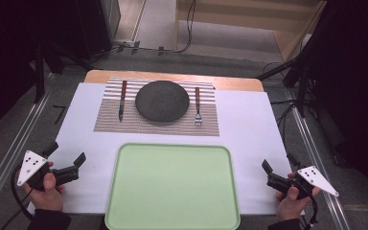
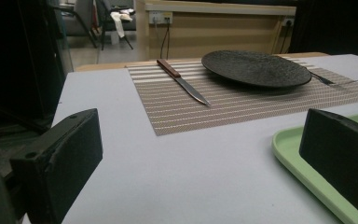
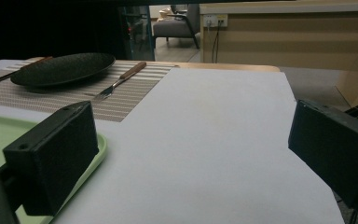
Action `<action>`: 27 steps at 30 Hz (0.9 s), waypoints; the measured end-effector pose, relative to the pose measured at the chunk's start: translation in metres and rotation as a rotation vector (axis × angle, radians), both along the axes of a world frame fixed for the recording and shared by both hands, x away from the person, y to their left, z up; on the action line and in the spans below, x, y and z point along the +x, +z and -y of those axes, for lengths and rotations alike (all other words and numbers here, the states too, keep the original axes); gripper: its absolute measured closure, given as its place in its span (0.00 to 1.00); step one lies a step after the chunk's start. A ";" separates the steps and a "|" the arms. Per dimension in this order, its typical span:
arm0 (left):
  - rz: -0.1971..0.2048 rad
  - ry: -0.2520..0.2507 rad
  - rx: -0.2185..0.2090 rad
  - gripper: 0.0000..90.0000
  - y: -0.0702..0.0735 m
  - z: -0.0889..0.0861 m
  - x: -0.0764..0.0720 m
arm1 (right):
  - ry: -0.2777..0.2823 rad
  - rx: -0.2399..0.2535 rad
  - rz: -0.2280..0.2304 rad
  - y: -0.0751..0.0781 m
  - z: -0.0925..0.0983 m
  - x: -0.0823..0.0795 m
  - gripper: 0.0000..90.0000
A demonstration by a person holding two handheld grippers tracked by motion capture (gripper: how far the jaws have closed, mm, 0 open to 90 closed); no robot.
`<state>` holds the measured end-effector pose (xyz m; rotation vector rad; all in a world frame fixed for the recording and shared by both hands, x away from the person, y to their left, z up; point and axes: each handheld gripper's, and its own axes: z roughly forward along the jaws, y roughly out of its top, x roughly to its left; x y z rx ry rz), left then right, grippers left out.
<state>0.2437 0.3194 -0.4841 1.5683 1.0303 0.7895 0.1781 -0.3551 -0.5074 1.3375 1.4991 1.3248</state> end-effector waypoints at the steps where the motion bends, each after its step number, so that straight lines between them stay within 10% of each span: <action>1: 0.003 0.000 0.000 0.00 0.000 0.000 0.000 | 0.002 0.000 0.001 0.000 0.000 0.000 0.00; 16: 0.041 -0.007 0.042 0.00 0.036 0.027 -0.005 | 0.011 -0.002 0.002 0.000 -0.001 0.000 0.00; 27: 0.006 -0.040 0.026 0.00 0.062 0.042 0.023 | 0.013 -0.010 0.008 0.000 -0.002 0.000 0.00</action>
